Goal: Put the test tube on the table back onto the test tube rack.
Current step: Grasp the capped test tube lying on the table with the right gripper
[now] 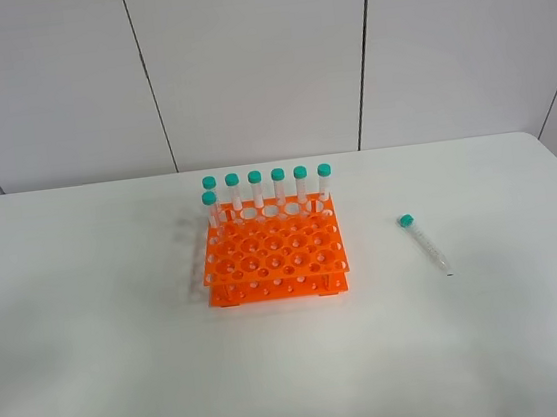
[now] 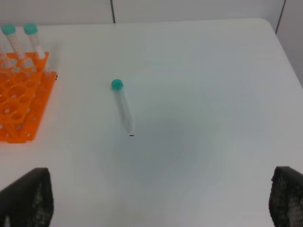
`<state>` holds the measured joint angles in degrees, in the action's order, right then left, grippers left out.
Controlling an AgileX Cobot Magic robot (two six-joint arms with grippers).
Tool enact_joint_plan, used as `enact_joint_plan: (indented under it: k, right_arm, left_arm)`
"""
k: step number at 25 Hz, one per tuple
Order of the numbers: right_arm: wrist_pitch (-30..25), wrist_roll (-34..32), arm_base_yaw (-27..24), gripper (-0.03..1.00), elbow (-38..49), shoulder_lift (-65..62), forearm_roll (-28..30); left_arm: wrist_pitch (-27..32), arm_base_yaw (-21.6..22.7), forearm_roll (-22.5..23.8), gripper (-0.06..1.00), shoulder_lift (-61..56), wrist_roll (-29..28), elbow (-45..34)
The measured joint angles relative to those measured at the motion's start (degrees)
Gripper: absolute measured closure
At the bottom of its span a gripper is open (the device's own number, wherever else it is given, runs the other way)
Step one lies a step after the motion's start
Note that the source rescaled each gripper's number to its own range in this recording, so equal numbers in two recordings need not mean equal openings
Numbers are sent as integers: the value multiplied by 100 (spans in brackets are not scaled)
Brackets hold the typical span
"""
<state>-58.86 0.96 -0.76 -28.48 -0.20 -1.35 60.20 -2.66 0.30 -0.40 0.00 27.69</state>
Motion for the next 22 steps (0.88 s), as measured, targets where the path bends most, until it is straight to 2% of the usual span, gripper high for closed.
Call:
enact_joint_plan:
  k: [13, 22]
  right_arm:
    - [-10, 0, 0, -3, -153, 240, 0]
    - [224, 0, 0, -3, -1487, 3458, 67]
  left_arm:
    - [0, 0, 0, -6, 0, 0, 0]
    - [0, 0, 0, -6, 0, 0, 0]
